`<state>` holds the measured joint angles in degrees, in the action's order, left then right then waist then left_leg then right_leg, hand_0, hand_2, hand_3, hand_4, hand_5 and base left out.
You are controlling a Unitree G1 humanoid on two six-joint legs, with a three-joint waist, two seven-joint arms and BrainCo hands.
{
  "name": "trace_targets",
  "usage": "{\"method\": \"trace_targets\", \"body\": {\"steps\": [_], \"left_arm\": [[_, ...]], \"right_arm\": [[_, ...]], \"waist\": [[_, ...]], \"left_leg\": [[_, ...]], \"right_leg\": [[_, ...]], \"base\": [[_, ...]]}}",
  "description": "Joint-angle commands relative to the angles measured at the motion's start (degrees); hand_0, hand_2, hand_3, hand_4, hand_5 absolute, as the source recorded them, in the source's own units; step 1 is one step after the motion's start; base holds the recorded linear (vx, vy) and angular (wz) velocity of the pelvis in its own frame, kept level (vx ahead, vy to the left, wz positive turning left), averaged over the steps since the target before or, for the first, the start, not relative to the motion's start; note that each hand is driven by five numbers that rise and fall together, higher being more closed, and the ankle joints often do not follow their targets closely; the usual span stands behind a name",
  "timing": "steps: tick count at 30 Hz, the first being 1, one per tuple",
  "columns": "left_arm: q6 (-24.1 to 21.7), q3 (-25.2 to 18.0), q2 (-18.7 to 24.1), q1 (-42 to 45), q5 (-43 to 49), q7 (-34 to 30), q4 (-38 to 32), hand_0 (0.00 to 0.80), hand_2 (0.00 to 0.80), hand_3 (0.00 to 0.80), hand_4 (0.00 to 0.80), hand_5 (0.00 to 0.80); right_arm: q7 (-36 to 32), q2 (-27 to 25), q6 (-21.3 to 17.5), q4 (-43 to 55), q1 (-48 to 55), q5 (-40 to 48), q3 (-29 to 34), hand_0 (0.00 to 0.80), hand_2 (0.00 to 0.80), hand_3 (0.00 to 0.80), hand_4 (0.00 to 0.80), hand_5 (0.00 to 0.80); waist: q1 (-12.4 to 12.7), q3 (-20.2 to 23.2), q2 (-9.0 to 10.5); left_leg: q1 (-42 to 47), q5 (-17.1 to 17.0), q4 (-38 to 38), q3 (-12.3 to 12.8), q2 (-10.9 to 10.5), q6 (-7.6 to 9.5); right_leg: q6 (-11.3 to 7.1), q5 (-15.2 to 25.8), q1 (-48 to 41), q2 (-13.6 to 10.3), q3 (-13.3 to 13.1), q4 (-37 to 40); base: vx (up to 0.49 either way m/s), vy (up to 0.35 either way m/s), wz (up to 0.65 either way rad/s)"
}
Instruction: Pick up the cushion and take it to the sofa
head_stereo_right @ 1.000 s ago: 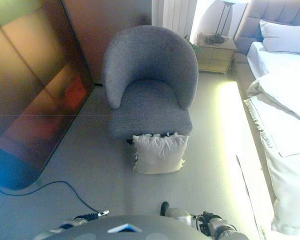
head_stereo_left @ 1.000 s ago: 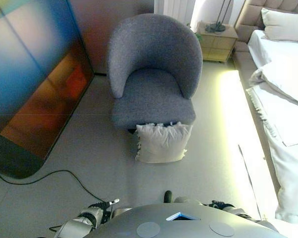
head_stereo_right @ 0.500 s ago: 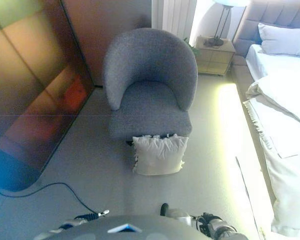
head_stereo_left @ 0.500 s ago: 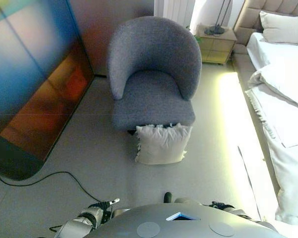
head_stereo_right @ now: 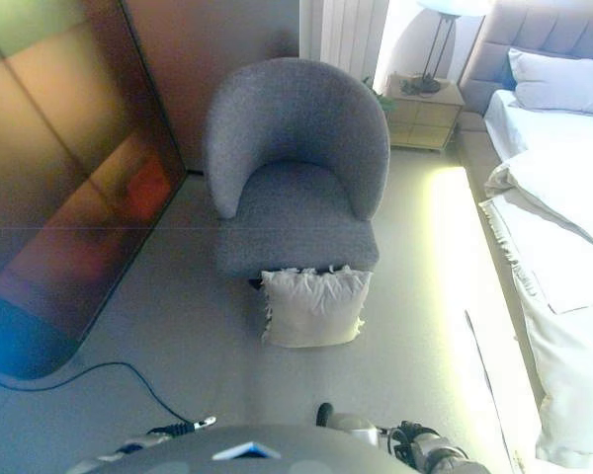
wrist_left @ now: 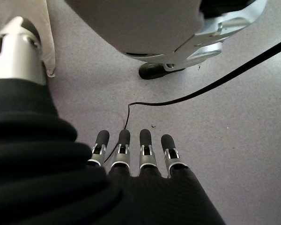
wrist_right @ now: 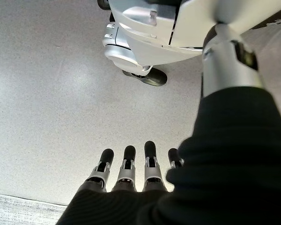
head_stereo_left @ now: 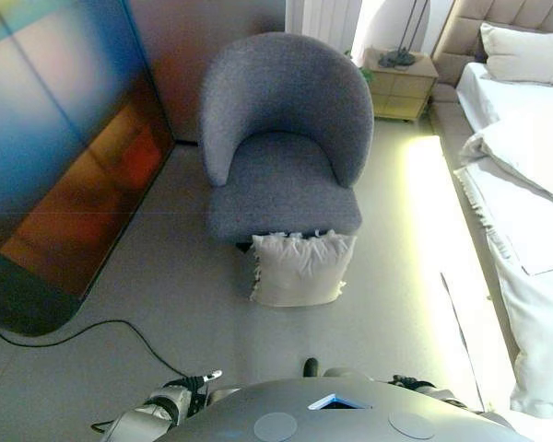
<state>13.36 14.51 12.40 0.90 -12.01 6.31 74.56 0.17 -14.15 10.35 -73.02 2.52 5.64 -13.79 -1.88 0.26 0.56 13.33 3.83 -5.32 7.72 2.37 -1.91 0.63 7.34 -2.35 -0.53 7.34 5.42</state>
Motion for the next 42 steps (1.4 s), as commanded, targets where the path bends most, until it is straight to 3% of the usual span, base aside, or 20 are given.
{"method": "trace_targets", "body": {"steps": [1,10,12,14,16,18,20,23,25,28,32,36,40,41,42], "left_arm": [[0.8,-0.3,-1.2,-2.7,1.4,0.3,2.2,0.000,0.000,0.000,0.000,0.000],[1.1,-0.3,-0.6,-3.2,1.6,0.9,2.0,0.000,0.000,0.000,0.000,0.000],[0.7,-0.6,-0.8,-3.2,1.2,1.6,1.7,0.000,0.000,0.000,0.000,0.000],[-0.8,-1.3,-0.9,-3.4,-1.0,2.8,1.3,0.000,0.000,0.000,0.000,0.000],[-1.8,-2.2,-1.1,-3.2,-2.5,3.3,1.2,0.000,0.000,0.000,0.000,0.000],[-1.8,-3.0,-1.1,-2.9,-4.0,2.5,0.9,0.000,0.000,0.000,0.000,0.000],[-2.2,-3.4,-1.1,-2.2,-4.3,3.1,0.9,0.000,0.000,0.000,0.000,0.000],[-1.8,-3.7,-0.6,-1.2,-3.4,3.0,1.2,0.000,0.000,0.000,0.000,0.000],[-1.4,-3.3,-0.4,-0.6,-2.8,2.4,1.6,0.000,0.000,0.000,0.000,0.000],[-1.1,-2.4,-0.4,0.2,-2.9,1.6,2.0,0.000,0.000,0.000,0.000,0.000],[-0.1,-2.6,-0.8,0.7,-3.2,1.1,2.5,0.000,0.000,0.000,0.000,0.000],[0.8,-3.4,-0.7,1.0,-2.8,0.4,3.5,0.000,0.000,0.000,0.000,0.000],[0.7,-5.2,0.3,0.6,-1.9,-1.0,3.7,0.000,0.000,0.000,0.000,0.000],[-0.4,-5.1,1.0,0.3,-2.2,-1.9,3.0,0.000,0.000,0.000,0.000,0.000],[-1.0,-5.0,1.2,-0.1,-2.6,-2.2,2.6,0.000,0.000,0.000,0.000,0.000]], "right_arm": [[-0.4,1.6,-0.4,-4.0,-3.9,-0.4,-0.5,0.000,0.000,0.000,0.000,0.000],[0.2,1.7,0.2,-3.6,-4.6,0.8,-0.6,0.000,0.000,0.000,0.000,0.000],[0.0,1.7,0.4,-3.6,-5.0,0.6,-0.8,0.000,0.000,0.000,0.000,0.000],[-0.3,1.1,1.4,-3.0,-5.8,-0.1,-1.2,0.000,0.000,0.000,0.000,0.000],[-0.5,0.4,2.5,-2.6,-6.5,-0.4,-1.7,0.000,0.000,0.000,0.000,0.000],[-0.8,-0.2,3.0,-2.5,-6.9,0.1,-2.1,0.000,0.000,0.000,0.000,0.000],[-1.1,-0.4,2.1,-2.7,-7.0,-0.2,-1.8,0.000,0.000,0.000,0.000,0.000],[-1.5,-0.6,1.1,-3.5,-6.6,-1.8,-0.9,0.000,0.000,0.000,0.000,0.000],[-1.4,-0.7,0.6,-3.9,-6.2,-1.8,-0.4,0.000,0.000,0.000,0.000,0.000],[-1.9,-0.6,0.9,-4.9,-6.0,-2.3,-0.1,0.000,0.000,0.000,0.000,0.000],[-1.9,0.0,3.0,-5.8,-5.5,-1.2,-0.7,0.000,0.000,0.000,0.000,0.000],[-1.7,0.0,4.7,-6.6,-4.8,-0.2,0.7,0.000,0.000,0.000,0.000,0.000],[-0.6,0.5,3.1,-5.9,-4.4,1.4,3.2,0.000,0.000,0.000,0.000,0.000],[-0.6,0.7,2.7,-4.5,-4.1,0.5,3.9,0.000,0.000,0.000,0.000,0.000],[-0.3,0.9,2.7,-3.9,-4.0,0.0,4.0,0.000,0.000,0.000,0.000,0.000]], "waist": [[0.5,-2.4,1.27],[0.0,-3.2,1.86],[0.1,-3.8,2.76],[0.6,-5.4,4.43],[1.4,-7.2,5.06],[2.5,-8.9,4.55],[3.8,-9.9,3.54],[4.2,-9.5,2.18],[4.5,-9.0,1.23],[5.3,-7.6,-0.34],[6.3,-6.5,-0.43],[7.1,-5.5,0.08],[6.9,-5.0,2.37],[7.0,-4.6,4.10],[7.3,-4.3,4.53]], "left_leg": [[-3.3,3.7,0.3,1.4,-3.3,3.31],[-3.3,3.9,1.9,1.3,-2.3,3.24],[-5.2,5.3,8.1,2.4,-1.0,2.84],[-11.0,8.0,21.6,3.2,1.0,3.21],[-17.6,6.6,34.0,1.7,2.1,4.03],[-22.2,4.9,38.1,-0.9,1.0,4.69],[-24.3,3.0,32.8,-2.1,-1.3,4.22],[-24.3,1.4,23.0,0.1,-2.2,2.69],[-24.2,-1.4,15.4,0.9,-2.9,1.71],[-24.2,-6.9,4.7,0.8,-2.4,0.60],[-26.3,-7.4,0.3,-1.3,-1.9,-0.51],[-27.7,-7.9,0.3,-1.6,-1.0,-0.23],[-29.3,-5.9,11.8,-1.1,-2.8,1.99],[-29.4,-3.0,15.0,-0.9,-4.9,3.46],[-29.1,-2.3,15.0,-0.9,-5.7,4.44]], "right_leg": [[-4.89,-10.9,-5.8,-1.0,-0.5,-0.4],[-3.68,-12.4,-5.2,0.4,-2.3,-2.6],[-3.12,-12.4,-4.4,0.0,-2.3,-3.7],[-1.57,-12.6,-3.1,-0.8,-2.3,-5.6],[-0.09,-12.3,-2.2,-0.3,-3.2,-7.5],[0.76,-13.0,-2.5,0.7,-4.9,-9.5],[0.50,-15.3,-4.2,1.8,-6.0,-10.9],[-0.13,-18.6,-6.9,3.1,-5.6,-11.5],[-0.34,-20.9,-8.9,4.0,-5.6,-12.5],[-0.01,-24.4,-12.0,6.2,-7.0,-14.0],[-0.13,-28.8,-15.7,6.6,-8.5,-16.0],[-0.45,-31.8,-18.2,5.0,-8.3,-19.7],[-5.24,-23.6,-16.3,-0.5,-5.3,-29.3],[-7.32,-19.3,-16.5,-3.4,-4.0,-32.9],[-8.64,-16.2,-15.8,-4.3,-3.6,-36.3]], "base": [[0.054,-0.047,0.01],[0.055,-0.095,0.00],[0.029,-0.172,0.00],[-0.007,-0.236,-0.14],[0.000,-0.208,-0.29],[0.082,-0.093,-0.44],[0.213,0.001,-0.49],[0.284,0.024,-0.48],[0.452,0.056,-0.39],[0.537,0.063,0.58],[0.590,0.098,0.01],[0.775,0.201,-0.20],[0.756,0.247,-0.36],[0.690,0.213,-0.02],[0.785,0.226,-0.13]]}}
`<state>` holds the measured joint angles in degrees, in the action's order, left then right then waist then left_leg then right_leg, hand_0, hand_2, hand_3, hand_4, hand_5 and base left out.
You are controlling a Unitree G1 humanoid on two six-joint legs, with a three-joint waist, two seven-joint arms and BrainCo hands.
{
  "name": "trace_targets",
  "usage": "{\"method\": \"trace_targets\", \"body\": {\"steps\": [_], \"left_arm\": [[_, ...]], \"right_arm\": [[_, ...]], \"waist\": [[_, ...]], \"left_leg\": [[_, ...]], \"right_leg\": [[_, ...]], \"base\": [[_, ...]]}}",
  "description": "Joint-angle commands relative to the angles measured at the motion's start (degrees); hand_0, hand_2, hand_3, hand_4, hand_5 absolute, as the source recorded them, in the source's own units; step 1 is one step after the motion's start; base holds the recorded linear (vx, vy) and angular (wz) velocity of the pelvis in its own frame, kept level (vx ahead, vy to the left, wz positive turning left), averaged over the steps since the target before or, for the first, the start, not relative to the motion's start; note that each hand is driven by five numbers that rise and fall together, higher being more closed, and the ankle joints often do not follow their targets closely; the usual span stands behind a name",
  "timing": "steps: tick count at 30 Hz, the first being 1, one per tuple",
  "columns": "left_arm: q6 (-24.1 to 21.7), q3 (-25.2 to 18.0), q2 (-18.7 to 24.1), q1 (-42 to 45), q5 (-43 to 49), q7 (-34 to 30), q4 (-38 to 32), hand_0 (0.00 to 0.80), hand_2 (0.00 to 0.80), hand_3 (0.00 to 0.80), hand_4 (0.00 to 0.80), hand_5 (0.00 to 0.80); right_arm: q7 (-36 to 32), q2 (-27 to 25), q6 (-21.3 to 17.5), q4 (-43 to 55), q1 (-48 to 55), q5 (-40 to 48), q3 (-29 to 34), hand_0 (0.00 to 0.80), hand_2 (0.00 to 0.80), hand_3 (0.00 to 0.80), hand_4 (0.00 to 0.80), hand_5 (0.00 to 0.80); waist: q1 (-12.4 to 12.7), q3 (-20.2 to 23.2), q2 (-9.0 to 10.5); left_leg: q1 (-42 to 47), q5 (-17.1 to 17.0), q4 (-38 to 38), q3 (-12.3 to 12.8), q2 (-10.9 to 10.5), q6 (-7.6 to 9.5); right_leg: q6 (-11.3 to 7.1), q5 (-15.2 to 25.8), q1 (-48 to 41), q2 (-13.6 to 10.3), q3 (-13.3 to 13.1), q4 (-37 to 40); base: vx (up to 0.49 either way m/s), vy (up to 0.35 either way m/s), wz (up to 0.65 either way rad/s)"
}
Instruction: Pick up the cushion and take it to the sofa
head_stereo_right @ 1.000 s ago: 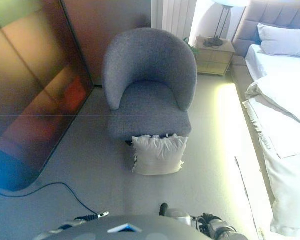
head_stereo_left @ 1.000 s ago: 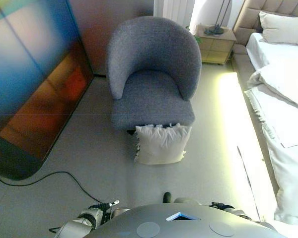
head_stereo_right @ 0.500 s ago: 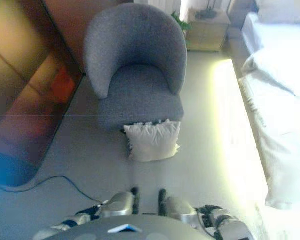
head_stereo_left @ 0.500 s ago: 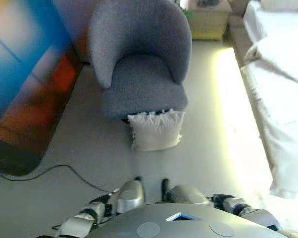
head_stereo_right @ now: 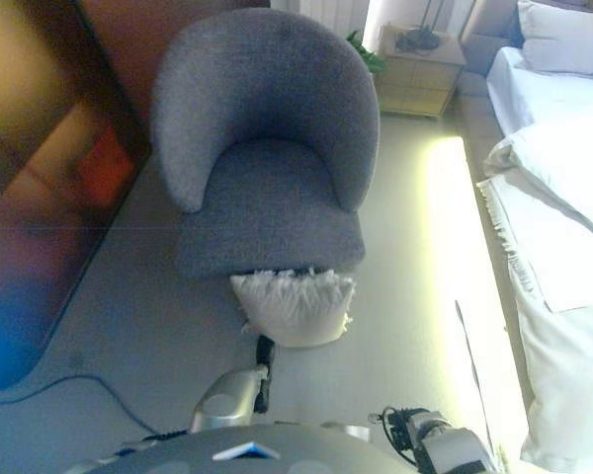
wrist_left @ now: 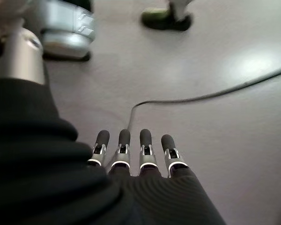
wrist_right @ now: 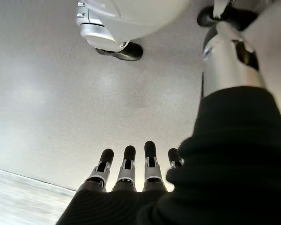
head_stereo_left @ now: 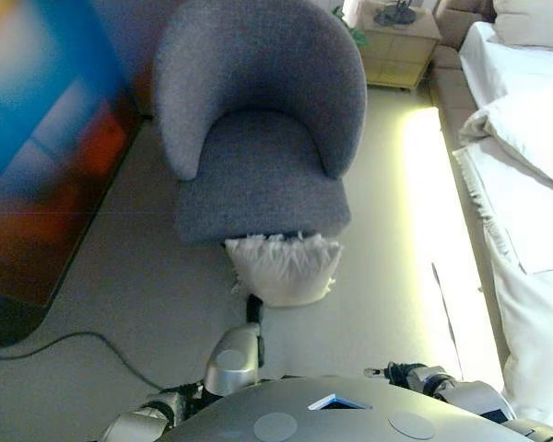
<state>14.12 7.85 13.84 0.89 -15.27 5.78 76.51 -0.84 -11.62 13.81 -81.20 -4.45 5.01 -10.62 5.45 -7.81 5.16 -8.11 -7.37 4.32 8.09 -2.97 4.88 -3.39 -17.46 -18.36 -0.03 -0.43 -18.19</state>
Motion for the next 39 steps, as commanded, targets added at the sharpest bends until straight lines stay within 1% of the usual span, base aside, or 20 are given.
{"method": "trace_targets", "body": {"steps": [1,2,3,4,5,6,7,8,9,10,12,13,15,17,22,27,32,35,37,39], "left_arm": [[-1.8,1.9,0.0,-0.7,0.2,-1.5,0.1,0.000,0.000,0.000,0.000,0.000],[-1.3,2.1,0.4,-1.4,0.5,-1.2,-0.7,0.000,0.000,0.000,0.000,0.000],[-1.3,2.6,0.8,-2.2,0.7,-1.6,-1.0,0.000,0.000,0.000,0.000,0.000],[-1.4,3.5,1.2,-3.1,0.8,-2.2,-1.4,0.000,0.000,0.000,0.000,0.000],[-1.2,3.9,1.6,-4.2,1.0,-3.0,-1.5,0.000,0.000,0.000,0.000,0.000],[-1.1,4.0,1.6,-4.6,0.9,-3.1,-1.5,0.000,0.000,0.000,0.000,0.000],[-0.6,4.3,1.5,-6.1,0.0,-2.9,-1.6,0.000,0.000,0.000,0.000,0.000],[-0.3,4.4,1.5,-6.5,-0.1,-3.0,-1.6,0.000,0.000,0.000,0.000,0.000],[0.5,4.8,1.6,-7.9,-0.4,-3.3,-1.3,0.000,0.000,0.000,0.000,0.000],[1.1,5.3,1.4,-8.6,-0.4,-3.4,-1.0,0.000,0.000,0.000,0.000,0.000],[1.0,5.4,1.3,-8.4,-1.1,-2.9,-0.8,0.000,0.000,0.000,0.000,0.000],[0.9,5.3,1.2,-8.1,-1.8,-2.4,-0.6,0.000,0.000,0.000,0.000,0.000],[1.0,5.0,0.9,-7.3,-2.6,-1.2,-0.6,0.000,0.000,0.000,0.000,0.000],[1.1,5.0,0.7,-6.7,-3.4,-0.1,-0.5,0.000,0.000,0.000,0.000,0.000],[1.3,3.7,-0.4,-5.7,-3.1,0.2,1.2,0.000,0.000,0.000,0.000,0.000],[1.3,3.7,-1.5,-5.4,-0.1,1.5,1.4,0.000,0.000,0.000,0.000,0.000],[1.5,4.7,-2.3,-6.4,-3.4,3.2,0.7,0.000,0.000,0.000,0.000,0.000],[0.8,5.3,-3.2,-6.5,-5.1,4.0,-0.2,0.000,0.000,0.000,0.000,0.000],[0.0,5.7,-3.8,-7.2,-8.3,4.8,-1.3,0.000,0.000,0.000,0.000,0.000],[-1.9,6.0,-4.6,-8.0,-11.6,4.7,-2.4,0.000,0.000,0.000,0.000,0.000]], "right_arm": [[1.1,-1.3,-1.2,4.7,3.0,0.3,0.8,0.000,0.000,0.000,0.000,0.000],[1.4,-1.1,-2.0,5.0,2.8,0.5,0.5,0.000,0.000,0.000,0.000,0.000],[1.7,-1.1,-2.3,5.3,2.4,1.5,-0.1,0.000,0.000,0.000,0.000,0.000],[2.1,-1.1,-2.5,5.7,1.9,2.5,-0.6,0.000,0.000,0.000,0.000,0.000],[2.4,-1.2,-2.8,5.9,1.4,3.3,-0.8,0.000,0.000,0.000,0.000,0.000],[2.7,-1.2,-2.8,6.0,1.1,3.5,-0.8,0.000,0.000,0.000,0.000,0.000],[3.5,-1.2,-2.9,6.4,0.0,3.2,-0.8,0.000,0.000,0.000,0.000,0.000],[3.6,-1.3,-3.0,6.5,-0.1,3.2,-0.9,0.000,0.000,0.000,0.000,0.000],[3.9,-1.5,-3.0,7.0,-0.4,3.8,-1.3,0.000,0.000,0.000,0.000,0.000],[3.7,-1.8,-3.0,7.5,-0.5,4.0,-1.7,0.000,0.000,0.000,0.000,0.000],[3.1,-1.9,-3.3,8.1,-0.3,3.2,-2.1,0.000,0.000,0.000,0.000,0.000],[2.5,-2.0,-3.6,8.2,-0.1,2.1,-2.2,0.000,0.000,0.000,0.000,0.000],[1.7,-1.8,-3.6,8.2,0.2,-0.5,-2.5,0.000,0.000,0.000,0.000,0.000],[1.4,-1.5,-3.5,8.2,0.7,-1.0,-3.5,0.000,0.000,0.000,0.000,0.000],[0.5,-1.3,-2.7,7.4,0.6,0.8,-3.9,0.000,0.000,0.000,0.000,0.000],[-0.2,-1.4,-2.0,6.2,-0.3,1.0,-4.4,0.000,0.000,0.000,0.000,0.000],[0.2,-1.7,-1.8,6.3,-1.0,2.5,-5.2,0.000,0.000,0.000,0.000,0.000],[-1.6,-2.8,-2.3,6.7,-2.0,-0.3,-6.2,0.000,0.000,0.000,0.000,0.000],[-1.7,-3.7,-2.6,7.4,-3.7,-0.7,-7.5,0.000,0.000,0.000,0.000,0.000],[-0.8,-5.2,-2.9,8.7,-6.3,-0.9,-8.9,0.000,0.000,0.000,0.000,0.000]], "waist": [[0.0,4.1,0.13],[-0.4,4.1,0.11],[-0.6,4.1,-0.81],[-1.2,4.0,-0.91],[-1.6,3.8,-1.14],[-1.7,3.6,-1.28],[-2.3,2.9,-2.27],[-2.6,2.6,-2.27],[-3.2,1.6,-3.45],[-3.6,0.7,-4.17],[-4.3,-0.1,-4.32],[-4.8,-0.2,-4.28],[-5.1,0.1,-4.30],[-4.8,0.4,-3.91],[-3.5,1.7,-3.05],[-3.1,2.4,-3.53],[-3.3,1.9,-4.80],[-3.0,0.9,-5.80],[-2.6,-0.7,-6.71],[-1.9,-3.6,-8.64]], "left_leg": [[-6.8,9.4,4.8,-1.3,-0.9,-1.52],[-5.2,10.3,4.5,-1.1,-1.2,-0.80],[-4.5,9.8,3.7,-1.5,-0.3,-0.48],[-3.4,10.0,3.2,-1.1,-0.3,-0.34],[-2.5,10.2,2.8,-0.2,-0.1,-0.29],[-1.8,10.3,2.5,0.1,0.0,-0.31],[1.0,10.6,1.2,0.7,0.9,-0.62],[2.6,11.4,0.7,0.3,0.7,-0.85],[5.4,11.7,-1.0,0.0,1.8,-1.34],[6.5,11.5,-1.9,0.1,2.9,-1.66],[8.0,12.3,-2.7,0.0,4.0,-2.28],[8.6,12.7,-3.0,-0.2,4.4,-2.54],[9.2,12.8,-3.5,-0.8,5.1,-2.80],[9.2,12.6,-3.9,-1.5,5.6,-3.41],[9.2,11.9,-4.0,-2.8,7.0,-5.61],[9.7,10.9,-4.6,-3.6,8.9,-7.38],[8.7,9.0,-6.0,-4.8,10.1,-8.62],[6.1,8.0,-4.6,-5.7,10.3,-9.94],[3.4,7.1,-3.4,-6.3,10.3,-10.73],[-0.7,4.1,-2.2,-7.5,9.9,-12.07]], "right_leg": [[-5.34,11.6,2.1,-5.3,4.5,-16.1],[-5.57,14.3,6.0,-5.1,4.3,-19.3],[-5.24,14.7,9.3,-3.4,3.9,-19.1],[-5.25,14.2,12.1,-2.9,4.6,-17.3],[-4.90,13.1,14.1,-3.2,6.5,-14.6],[-4.78,12.8,15.2,-3.7,7.5,-13.3],[-4.13,11.8,20.4,-5.2,10.8,-9.5],[-4.34,10.8,21.5,-6.1,11.3,-9.2],[-3.20,10.5,25.7,-7.4,13.3,-7.1],[-2.19,11.8,27.2,-8.6,14.3,-3.7],[-2.86,14.1,27.1,-9.9,12.6,2.6],[-3.27,15.0,26.1,-10.4,10.9,6.1],[-3.73,15.2,25.0,-10.3,8.7,7.8],[-4.06,14.2,22.5,-9.7,8.7,10.9],[-3.33,14.4,17.7,-8.7,9.8,16.6],[-2.01,13.3,15.8,-7.4,11.0,17.7],[-0.82,12.1,16.6,-6.2,11.9,17.0],[0.08,11.7,17.7,-6.1,12.8,16.6],[0.41,11.7,19.2,-6.5,13.3,16.2],[0.67,12.0,20.6,-7.0,14.0,16.6]], "base": [[0.652,0.171,-0.28],[0.558,0.129,-0.29],[0.475,0.095,-0.11],[0.397,0.058,0.10],[0.346,0.048,0.19],[0.319,0.033,0.20],[0.267,0.032,0.12],[0.291,0.018,0.06],[0.196,-0.041,0.01],[0.191,-0.105,0.08],[0.220,-0.152,0.23],[0.260,-0.157,0.29],[0.246,-0.170,0.40],[0.203,-0.223,0.27],[0.139,-0.240,0.25],[0.062,-0.205,0.03],[-0.092,-0.214,0.02],[-0.160,-0.176,0.12],[-0.306,-0.100,0.14],[-0.325,-0.065,0.10]]}}
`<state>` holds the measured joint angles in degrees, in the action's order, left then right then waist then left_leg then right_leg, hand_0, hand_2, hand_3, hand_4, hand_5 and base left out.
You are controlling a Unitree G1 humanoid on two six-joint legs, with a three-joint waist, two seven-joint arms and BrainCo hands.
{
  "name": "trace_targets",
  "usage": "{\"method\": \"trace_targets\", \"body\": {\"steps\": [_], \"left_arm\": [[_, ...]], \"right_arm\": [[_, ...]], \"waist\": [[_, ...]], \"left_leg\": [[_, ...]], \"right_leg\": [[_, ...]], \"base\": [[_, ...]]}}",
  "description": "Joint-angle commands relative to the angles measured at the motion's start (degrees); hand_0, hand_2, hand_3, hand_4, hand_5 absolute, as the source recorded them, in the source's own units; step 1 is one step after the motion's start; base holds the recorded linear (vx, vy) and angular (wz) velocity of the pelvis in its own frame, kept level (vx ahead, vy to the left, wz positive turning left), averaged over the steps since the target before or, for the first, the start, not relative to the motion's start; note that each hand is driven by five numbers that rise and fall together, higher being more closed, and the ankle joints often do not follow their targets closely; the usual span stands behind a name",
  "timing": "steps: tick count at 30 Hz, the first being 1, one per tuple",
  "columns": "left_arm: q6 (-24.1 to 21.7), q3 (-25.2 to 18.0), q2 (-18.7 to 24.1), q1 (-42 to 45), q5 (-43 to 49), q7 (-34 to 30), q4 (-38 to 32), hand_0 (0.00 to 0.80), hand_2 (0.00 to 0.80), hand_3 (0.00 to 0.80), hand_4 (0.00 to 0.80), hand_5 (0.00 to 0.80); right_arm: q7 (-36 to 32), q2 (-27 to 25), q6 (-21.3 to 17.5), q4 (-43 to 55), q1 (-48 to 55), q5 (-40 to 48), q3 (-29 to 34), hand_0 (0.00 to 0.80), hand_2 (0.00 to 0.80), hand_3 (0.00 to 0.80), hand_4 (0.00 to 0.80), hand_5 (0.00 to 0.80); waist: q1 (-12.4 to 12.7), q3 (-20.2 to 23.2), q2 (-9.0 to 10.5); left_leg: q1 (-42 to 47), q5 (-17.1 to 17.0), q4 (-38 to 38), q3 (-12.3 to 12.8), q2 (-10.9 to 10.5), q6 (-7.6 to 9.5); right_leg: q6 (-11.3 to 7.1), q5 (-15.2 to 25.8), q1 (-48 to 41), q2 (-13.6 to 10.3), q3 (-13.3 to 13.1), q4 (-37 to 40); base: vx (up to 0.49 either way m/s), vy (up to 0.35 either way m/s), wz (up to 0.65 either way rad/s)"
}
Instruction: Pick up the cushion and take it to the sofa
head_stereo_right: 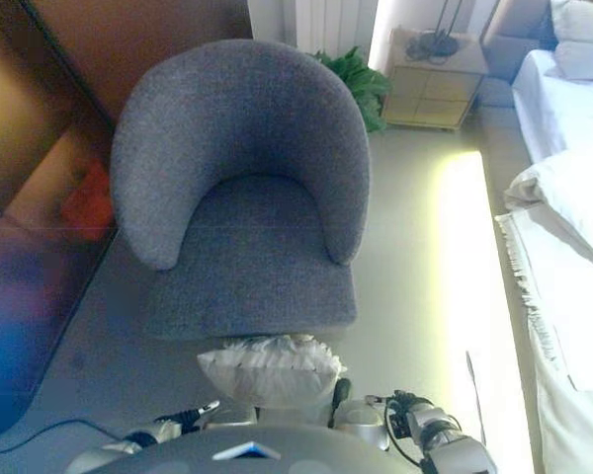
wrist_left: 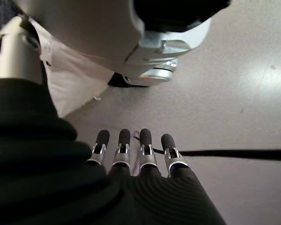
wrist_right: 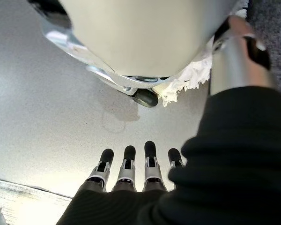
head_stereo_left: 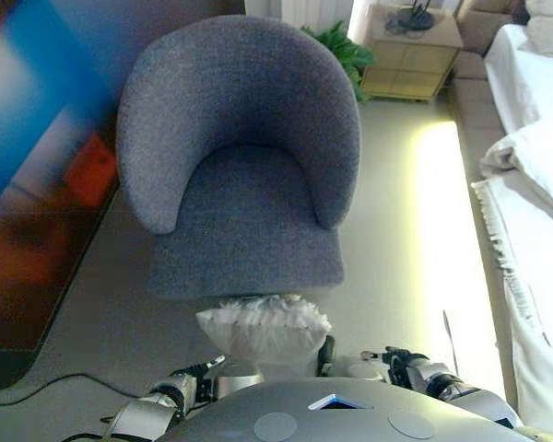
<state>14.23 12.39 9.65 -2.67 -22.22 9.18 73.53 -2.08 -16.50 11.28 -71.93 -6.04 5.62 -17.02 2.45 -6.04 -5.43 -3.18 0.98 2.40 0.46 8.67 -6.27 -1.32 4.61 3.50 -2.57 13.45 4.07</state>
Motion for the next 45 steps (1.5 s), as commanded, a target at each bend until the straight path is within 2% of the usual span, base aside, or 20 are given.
{"method": "trace_targets", "body": {"steps": [1,3,5,7,11,14,17,21,22,26,27,28,30,31,34,38,40,43,44,45], "left_arm": [[-2.8,1.4,-0.7,-4.4,-5.5,1.2,0.2,0.000,0.000,0.000,0.000,0.000],[-3.2,1.1,-0.9,-3.7,-7.0,1.2,0.2,0.000,0.000,0.000,0.000,0.000],[-2.7,-0.1,-0.8,-3.1,-6.7,0.7,0.6,0.000,0.000,0.000,0.000,0.000],[-2.5,-1.3,-0.6,-2.6,-5.3,-0.6,1.5,0.000,0.000,0.000,0.000,0.000],[-4.0,-2.1,-0.8,-1.0,-2.6,-2.4,2.5,0.000,0.000,0.000,0.000,0.000],[-5.9,-0.5,-0.9,-1.0,0.1,-2.7,1.9,0.000,0.000,0.000,0.000,0.000],[-6.5,1.1,-1.1,-2.0,2.3,-1.9,0.2,0.000,0.000,0.000,0.000,0.000],[-5.4,2.5,-1.1,-2.4,1.1,-2.4,-0.7,0.000,0.000,0.000,0.000,0.000],[-4.3,2.2,-1.2,-2.5,0.3,-2.6,-0.7,0.000,0.000,0.000,0.000,0.000],[-5.5,2.0,-0.9,-2.6,1.3,-5.3,0.0,0.000,0.000,0.000,0.000,0.000],[-6.3,2.1,-0.9,-2.6,1.9,-5.7,0.2,0.000,0.000,0.000,0.000,0.000],[-6.2,2.0,-1.1,-2.5,2.1,-5.8,-0.1,0.000,0.000,0.000,0.000,0.000],[-6.2,2.6,-0.6,-3.2,3.4,-5.7,-0.2,0.000,0.000,0.000,0.000,0.000],[-6.0,3.1,-0.3,-3.7,3.5,-4.8,-0.1,0.000,0.000,0.000,0.000,0.000],[-7.2,3.6,1.3,-5.2,3.6,-1.6,-0.2,0.000,0.000,0.000,0.000,0.000],[-10.4,4.3,3.0,-8.2,2.1,3.5,-1.0,0.000,0.000,0.000,0.000,0.000],[-12.2,4.5,4.2,-10.7,2.3,6.0,-1.5,0.000,0.000,0.000,0.000,0.000],[-14.2,6.7,6.2,-15.3,4.9,10.2,-3.0,0.000,0.000,0.000,0.000,0.000],[-9.7,7.7,6.6,-16.9,7.4,12.5,-3.9,0.000,0.000,0.000,0.000,0.000],[-10.7,8.7,7.6,-17.9,7.5,13.4,-3.2,0.000,0.000,0.000,0.000,0.000]], "right_arm": [[0.7,-1.1,-0.2,-0.2,-5.7,-1.8,-2.7,0.000,0.000,0.000,0.000,0.000],[1.1,-2.2,0.1,0.1,-6.7,-2.0,-2.5,0.000,0.000,0.000,0.000,0.000],[1.8,-3.0,0.3,0.2,-7.3,-1.7,-1.5,0.000,0.000,0.000,0.000,0.000],[2.6,-3.3,0.0,0.2,-7.4,-1.0,-0.4,0.000,0.000,0.000,0.000,0.000],[3.3,-3.5,-0.7,0.3,-8.1,-1.3,0.8,0.000,0.000,0.000,0.000,0.000],[4.4,-4.3,-1.1,0.5,-8.0,-0.8,1.6,0.000,0.000,0.000,0.000,0.000],[5.4,-5.3,-0.2,0.4,-7.3,-0.9,2.7,0.000,0.000,0.000,0.000,0.000],[5.7,-5.9,0.1,0.3,-6.4,-0.8,3.1,0.000,0.000,0.000,0.000,0.000],[6.4,-6.0,-0.2,0.2,-6.3,0.0,3.2,0.000,0.000,0.000,0.000,0.000],[8.2,-5.7,-0.7,0.2,-7.1,2.3,3.6,0.000,0.000,0.000,0.000,0.000],[8.5,-5.6,-0.9,0.2,-7.2,2.8,3.6,0.000,0.000,0.000,0.000,0.000],[8.6,-5.5,-0.9,0.2,-7.2,2.4,3.9,0.000,0.000,0.000,0.000,0.000],[9.1,-4.7,-1.4,0.4,-7.1,3.7,3.8,0.000,0.000,0.000,0.000,0.000],[8.9,-4.3,-1.7,0.3,-7.0,4.2,4.2,0.000,0.000,0.000,0.000,0.000],[8.6,-2.7,-2.9,0.1,-7.2,5.8,4.3,0.000,0.000,0.000,0.000,0.000],[14.4,-1.2,-3.7,-0.4,-10.0,6.4,3.8,0.000,0.000,0.000,0.000,0.000],[17.7,-1.2,-3.8,-0.3,-12.6,7.7,3.5,0.000,0.000,0.000,0.000,0.000],[22.7,-2.8,-3.7,0.5,-16.8,8.3,3.0,0.000,0.000,0.000,0.000,0.000],[23.9,-3.3,-3.3,0.7,-18.2,8.4,2.8,0.000,0.000,0.000,0.000,0.000],[24.0,-3.9,-3.5,0.2,-19.6,8.2,2.6,0.000,0.000,0.000,0.000,0.000]], "waist": [[1.5,-6.5,0.72],[2.0,-8.2,-1.10],[2.2,-9.4,-1.98],[2.0,-10.1,-2.05],[0.9,-9.5,-2.19],[-1.5,-7.9,-3.27],[-3.8,-7.0,-4.43],[-4.2,-6.7,-5.14],[-4.0,-6.8,-5.27],[-3.7,-7.6,-5.55],[-3.7,-8.1,-5.43],[-3.6,-8.0,-5.03],[-3.4,-8.4,-3.30],[-3.3,-8.6,-2.71],[-3.4,-10.0,-0.75],[-3.8,-12.5,0.51],[-4.1,-14.4,1.19],[-4.6,-17.4,2.17],[-4.7,-18.5,2.01],[-5.0,-19.2,2.20]], "left_leg": [[-6.9,-6.5,0.0,-0.1,-1.9,-1.50],[-8.2,-9.1,0.3,1.0,-2.1,-2.02],[-9.1,-8.8,2.2,4.3,-2.3,-1.70],[-8.9,-7.7,5.7,7.3,-1.7,-1.19],[-3.9,-5.6,9.6,7.9,0.7,-1.43],[-0.1,-6.3,7.8,9.2,3.2,-2.06],[2.8,-8.6,3.3,12.1,5.4,-3.31],[3.2,-10.0,-0.3,12.8,5.3,-3.87],[3.1,-9.6,-1.9,12.6,4.9,-3.82],[2.2,-8.2,-6.1,13.4,3.9,-3.61],[0.7,-8.7,-4.4,13.5,4.4,-3.65],[0.7,-7.2,-2.3,12.9,4.0,-3.12],[0.0,-3.5,1.2,13.5,3.5,-2.13],[-0.2,-2.0,1.8,14.1,3.3,-1.80],[-0.3,1.8,2.0,13.7,2.8,-0.91],[-1.3,3.7,2.5,12.7,3.3,-0.68],[-3.9,4.2,4.7,12.4,4.3,-1.00],[-10.2,4.1,9.0,11.9,5.5,-1.18],[-11.0,5.3,10.1,11.3,5.7,-1.49],[-12.8,5.6,11.6,11.1,5.9,-1.47]], "right_leg": [[-1.24,-10.0,-1.5,-4.5,0.7,-4.9],[-1.06,-9.9,-2.7,-4.8,1.8,-3.4],[-0.77,-10.0,-3.6,-5.7,3.9,-2.3],[-0.24,-9.8,-3.5,-7.1,6.7,-1.9],[0.60,-10.6,1.1,-9.4,9.4,-6.2],[1.31,-11.0,5.4,-9.4,8.8,-8.0],[0.95,-11.0,6.9,-9.8,8.9,-8.6],[-0.03,-10.8,7.3,-10.0,8.8,-8.8],[-0.53,-10.9,7.2,-10.1,8.7,-9.1],[-1.42,-11.7,7.0,-10.2,8.1,-10.4],[-1.08,-12.5,6.7,-10.1,7.8,-11.1],[-1.24,-12.3,7.0,-10.7,7.5,-11.4],[-1.92,-11.8,7.3,-12.4,7.2,-13.2],[-2.49,-11.5,7.3,-13.1,7.3,-13.7],[-4.55,-8.9,6.7,-13.8,5.9,-12.3],[-7.42,-6.1,9.5,-14.8,2.5,-11.8],[-7.80,-5.4,12.1,-14.9,1.5,-12.5],[-7.11,-3.7,16.9,-14.7,0.0,-12.7],[-7.47,-4.4,17.6,-14.4,-0.5,-13.3],[-7.25,-4.6,19.0,-14.1,-1.0,-13.8]], "base": [[-0.169,-0.017,0.28],[-0.089,-0.016,0.38],[-0.086,-0.062,0.38],[-0.084,-0.080,0.33],[-0.059,0.039,-0.03],[-0.069,0.141,0.10],[-0.036,0.204,0.67],[-0.010,0.200,0.77],[-0.001,0.243,0.94],[-0.023,0.295,0.47],[-0.031,0.245,-0.06],[-0.010,0.260,-0.05],[0.005,0.238,-0.10],[0.012,0.070,-0.16],[0.050,0.014,-0.10],[0.022,0.001,-0.03],[-0.133,-0.091,0.06],[-0.158,-0.073,0.00],[-0.071,-0.006,-0.05],[-0.059,0.034,-0.09]]}}
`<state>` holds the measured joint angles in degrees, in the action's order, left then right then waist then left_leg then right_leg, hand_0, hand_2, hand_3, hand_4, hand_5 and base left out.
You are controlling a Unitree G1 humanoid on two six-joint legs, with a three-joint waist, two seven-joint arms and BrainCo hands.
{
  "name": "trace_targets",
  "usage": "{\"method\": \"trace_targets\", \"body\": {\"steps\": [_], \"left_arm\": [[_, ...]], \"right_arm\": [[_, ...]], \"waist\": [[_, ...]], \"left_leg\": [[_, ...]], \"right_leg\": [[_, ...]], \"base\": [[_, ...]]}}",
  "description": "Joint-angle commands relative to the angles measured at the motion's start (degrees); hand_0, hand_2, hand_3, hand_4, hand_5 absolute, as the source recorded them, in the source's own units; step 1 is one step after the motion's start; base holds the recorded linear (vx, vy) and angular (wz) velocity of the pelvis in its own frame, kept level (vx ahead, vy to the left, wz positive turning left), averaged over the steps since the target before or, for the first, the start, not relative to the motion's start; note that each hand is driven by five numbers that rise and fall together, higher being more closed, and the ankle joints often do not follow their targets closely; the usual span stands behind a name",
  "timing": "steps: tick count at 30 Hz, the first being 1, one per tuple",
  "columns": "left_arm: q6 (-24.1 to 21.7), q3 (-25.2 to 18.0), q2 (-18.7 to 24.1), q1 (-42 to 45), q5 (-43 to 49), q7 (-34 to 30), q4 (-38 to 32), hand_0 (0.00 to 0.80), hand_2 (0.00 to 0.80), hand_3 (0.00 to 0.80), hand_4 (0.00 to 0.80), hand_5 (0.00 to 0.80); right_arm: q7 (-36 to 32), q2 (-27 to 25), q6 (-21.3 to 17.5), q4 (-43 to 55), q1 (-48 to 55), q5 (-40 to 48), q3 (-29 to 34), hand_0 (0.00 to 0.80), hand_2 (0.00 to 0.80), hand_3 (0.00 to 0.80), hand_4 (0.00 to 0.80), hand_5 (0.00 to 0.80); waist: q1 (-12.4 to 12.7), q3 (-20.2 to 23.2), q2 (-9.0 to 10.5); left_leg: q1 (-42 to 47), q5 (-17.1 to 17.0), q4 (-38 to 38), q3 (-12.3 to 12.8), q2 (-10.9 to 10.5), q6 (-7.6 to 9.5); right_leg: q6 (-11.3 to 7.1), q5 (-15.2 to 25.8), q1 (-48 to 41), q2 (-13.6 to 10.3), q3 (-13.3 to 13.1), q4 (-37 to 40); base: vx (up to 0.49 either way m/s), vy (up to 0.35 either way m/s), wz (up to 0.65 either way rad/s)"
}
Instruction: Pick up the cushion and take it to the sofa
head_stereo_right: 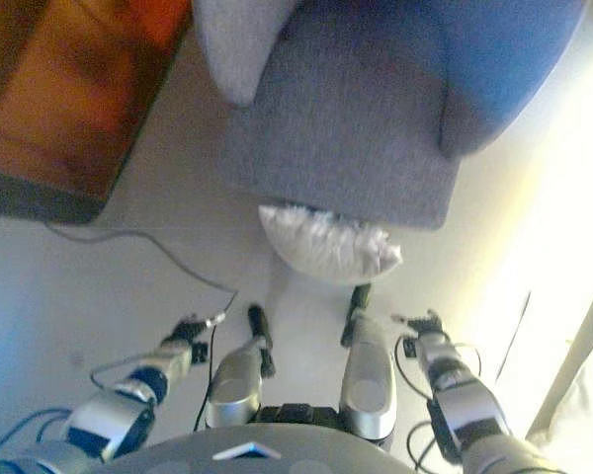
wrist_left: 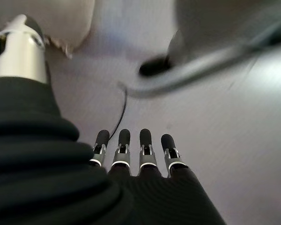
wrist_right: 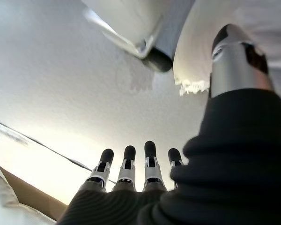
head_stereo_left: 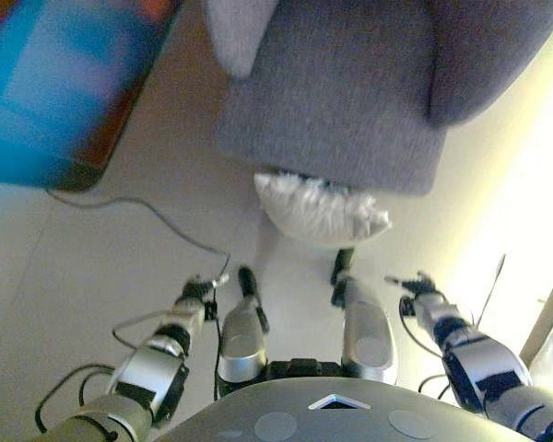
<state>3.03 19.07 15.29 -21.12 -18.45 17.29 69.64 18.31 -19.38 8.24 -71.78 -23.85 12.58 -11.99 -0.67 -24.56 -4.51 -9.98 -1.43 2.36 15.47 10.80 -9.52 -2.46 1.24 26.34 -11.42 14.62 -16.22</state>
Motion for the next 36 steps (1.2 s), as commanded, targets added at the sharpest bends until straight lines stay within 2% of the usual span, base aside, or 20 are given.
{"method": "trace_targets", "body": {"steps": [1,7,15,24,27,28,29,31,32,33,36], "left_arm": [[-0.1,2.1,2.8,-0.4,4.1,6.0,1.1,0.000,0.000,0.000,0.000,0.000],[-1.4,3.2,7.5,-6.7,1.9,4.0,0.5,0.000,0.000,0.000,0.000,0.000],[-7.6,5.6,12.0,-15.0,0.2,5.1,-1.9,0.000,0.000,0.000,0.000,0.000],[-13.4,8.8,16.3,-23.1,0.6,8.2,-4.3,0.000,0.000,0.000,0.000,0.000],[-13.3,9.9,17.6,-25.6,0.1,8.8,-5.4,0.000,0.000,0.000,0.000,0.000],[-13.3,10.1,18.3,-26.8,-0.2,9.0,-5.4,0.000,0.000,0.000,0.000,0.000],[-13.0,10.9,17.8,-27.9,-0.3,9.8,-5.6,0.000,0.000,0.000,0.000,0.000],[-13.0,10.9,17.8,-27.9,-0.3,9.8,-5.6,0.000,0.000,0.000,0.000,0.000],[-14.3,10.8,19.1,-28.6,-1.3,10.3,-5.2,0.000,0.000,0.000,0.000,0.000],[-14.3,10.3,20.6,-29.4,-1.2,11.1,-5.8,0.000,0.000,0.000,0.000,0.000],[-13.6,10.0,23.3,-31.8,1.4,10.6,-6.7,0.000,0.000,0.000,0.000,0.000]], "right_arm": [[3.7,-1.9,-0.8,-0.5,-3.0,0.6,-2.5,0.000,0.000,0.000,0.000,0.000],[6.4,-7.6,-2.4,0.7,-7.1,-3.7,-1.8,0.000,0.000,0.000,0.000,0.000],[8.9,-13.8,-5.0,3.0,-13.2,-4.7,-3.0,0.000,0.000,0.000,0.000,0.000],[13.3,-18.9,-6.9,5.6,-23.5,-6.5,-7.0,0.000,0.000,0.000,0.000,0.000],[14.2,-20.4,-8.2,6.3,-26.8,-7.7,-8.2,0.000,0.000,0.000,0.000,0.000],[14.6,-20.8,-8.4,6.6,-28.5,-5.2,-8.9,0.000,0.000,0.000,0.000,0.000],[15.5,-20.2,-7.9,5.9,-31.6,-5.8,-9.9,0.000,0.000,0.000,0.000,0.000],[15.5,-20.2,-7.9,5.9,-31.6,-5.8,-9.9,0.000,0.000,0.000,0.000,0.000],[15.8,-21.3,-11.7,7.3,-30.8,-6.6,-9.9,0.000,0.000,0.000,0.000,0.000],[16.6,-22.4,-13.5,11.7,-27.8,-7.3,-9.5,0.000,0.000,0.000,0.000,0.000],[16.8,-23.6,-15.9,17.7,-25.0,-7.4,-9.7,0.000,0.000,0.000,0.000,0.000]], "waist": [[-2.2,-1.4,1.31],[-4.6,-5.2,0.69],[-6.6,-5.2,-0.16],[-7.3,-5.2,-2.40],[-7.4,-5.2,-3.25],[-7.3,-5.2,-3.67],[-6.8,-5.2,-4.05],[-6.8,-5.2,-4.05],[-7.0,-5.2,-4.34],[-7.7,-5.2,-3.60],[-8.3,-5.2,-2.12]], "left_leg": [[-7.4,8.3,12.9,-4.1,3.9,1.69],[-13.1,8.7,16.9,-3.7,3.7,1.54],[-25.2,10.1,23.1,-3.2,4.3,1.29],[-36.4,11.7,27.9,-3.1,3.4,1.73],[-39.1,12.4,29.4,-3.2,3.0,2.13],[-40.3,12.5,29.8,-3.2,3.0,2.39],[-41.2,12.6,30.1,-3.7,2.6,2.62],[-41.2,12.6,30.1,-3.7,2.6,2.62],[-43.2,12.8,30.7,-3.9,3.0,2.84],[-45.5,13.4,31.9,-3.6,3.3,3.32],[-48.2,14.0,32.9,-3.6,3.7,3.81]], "right_leg": [[-5.91,-1.3,-2.7,-5.2,-2.7,6.0],[-6.03,-0.5,4.0,-5.6,-6.1,4.3],[-5.93,1.1,16.6,-4.9,-10.0,2.4],[-5.82,1.9,29.4,-4.2,-12.4,-1.3],[-5.65,1.8,33.2,-4.2,-12.9,-3.5],[-5.58,1.8,35.1,-4.3,-13.2,-4.4],[-5.50,1.6,36.3,-4.6,-13.1,-4.7],[-5.50,1.6,36.3,-4.6,-13.1,-4.7],[-5.37,1.5,39.0,-4.2,-13.7,-6.5],[-5.45,1.4,41.3,-3.9,-13.9,-7.4],[-5.47,1.1,43.6,-3.8,-13.5,-7.8]], "base": [[-0.105,0.076,-0.10],[-0.079,0.129,-0.17],[-0.056,0.064,-0.13],[-0.037,0.041,-0.03],[-0.020,0.054,0.08],[-0.014,0.033,0.06],[-0.010,0.021,0.04],[-0.016,0.012,0.02],[-0.057,0.025,0.03],[-0.067,0.010,0.06],[-0.034,-0.041,0.11]]}}
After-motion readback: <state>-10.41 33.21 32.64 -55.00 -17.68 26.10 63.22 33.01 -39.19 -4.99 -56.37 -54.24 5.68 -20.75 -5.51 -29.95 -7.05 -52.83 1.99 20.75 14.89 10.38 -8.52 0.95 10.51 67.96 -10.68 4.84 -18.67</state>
